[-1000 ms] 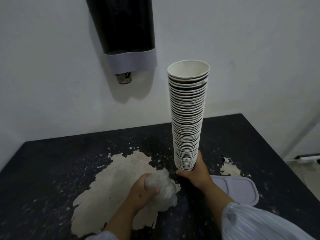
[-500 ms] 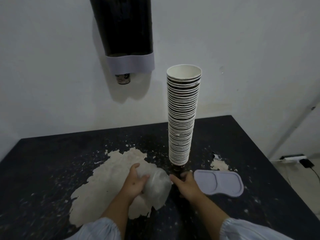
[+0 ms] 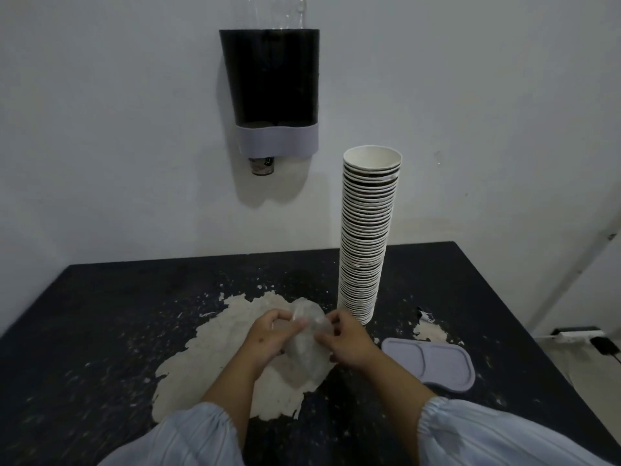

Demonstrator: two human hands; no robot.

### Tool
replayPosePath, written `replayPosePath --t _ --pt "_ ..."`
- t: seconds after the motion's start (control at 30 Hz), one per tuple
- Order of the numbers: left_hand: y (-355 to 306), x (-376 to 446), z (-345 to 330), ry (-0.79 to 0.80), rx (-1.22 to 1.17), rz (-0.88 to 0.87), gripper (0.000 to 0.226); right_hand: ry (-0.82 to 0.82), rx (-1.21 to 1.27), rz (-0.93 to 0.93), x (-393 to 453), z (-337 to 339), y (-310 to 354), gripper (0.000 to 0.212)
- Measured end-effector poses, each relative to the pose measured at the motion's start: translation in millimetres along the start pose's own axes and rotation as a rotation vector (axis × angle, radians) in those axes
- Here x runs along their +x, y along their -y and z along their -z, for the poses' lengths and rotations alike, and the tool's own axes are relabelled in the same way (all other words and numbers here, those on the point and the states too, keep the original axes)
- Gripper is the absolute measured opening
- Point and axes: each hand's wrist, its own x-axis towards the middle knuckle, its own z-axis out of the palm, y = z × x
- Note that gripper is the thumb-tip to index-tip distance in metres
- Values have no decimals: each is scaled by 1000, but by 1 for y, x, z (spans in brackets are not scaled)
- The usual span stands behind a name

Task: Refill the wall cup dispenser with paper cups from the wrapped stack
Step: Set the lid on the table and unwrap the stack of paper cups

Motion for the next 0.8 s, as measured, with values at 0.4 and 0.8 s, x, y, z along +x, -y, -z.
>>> replayPosePath --t 0.4,0.8 --pt "-8 5 37 -199 -256 63 28 -43 -98 122 6 7 16 9" --pt "-32 -9 72 -499 -587 100 32 187 -154 43 0 -1 34 25"
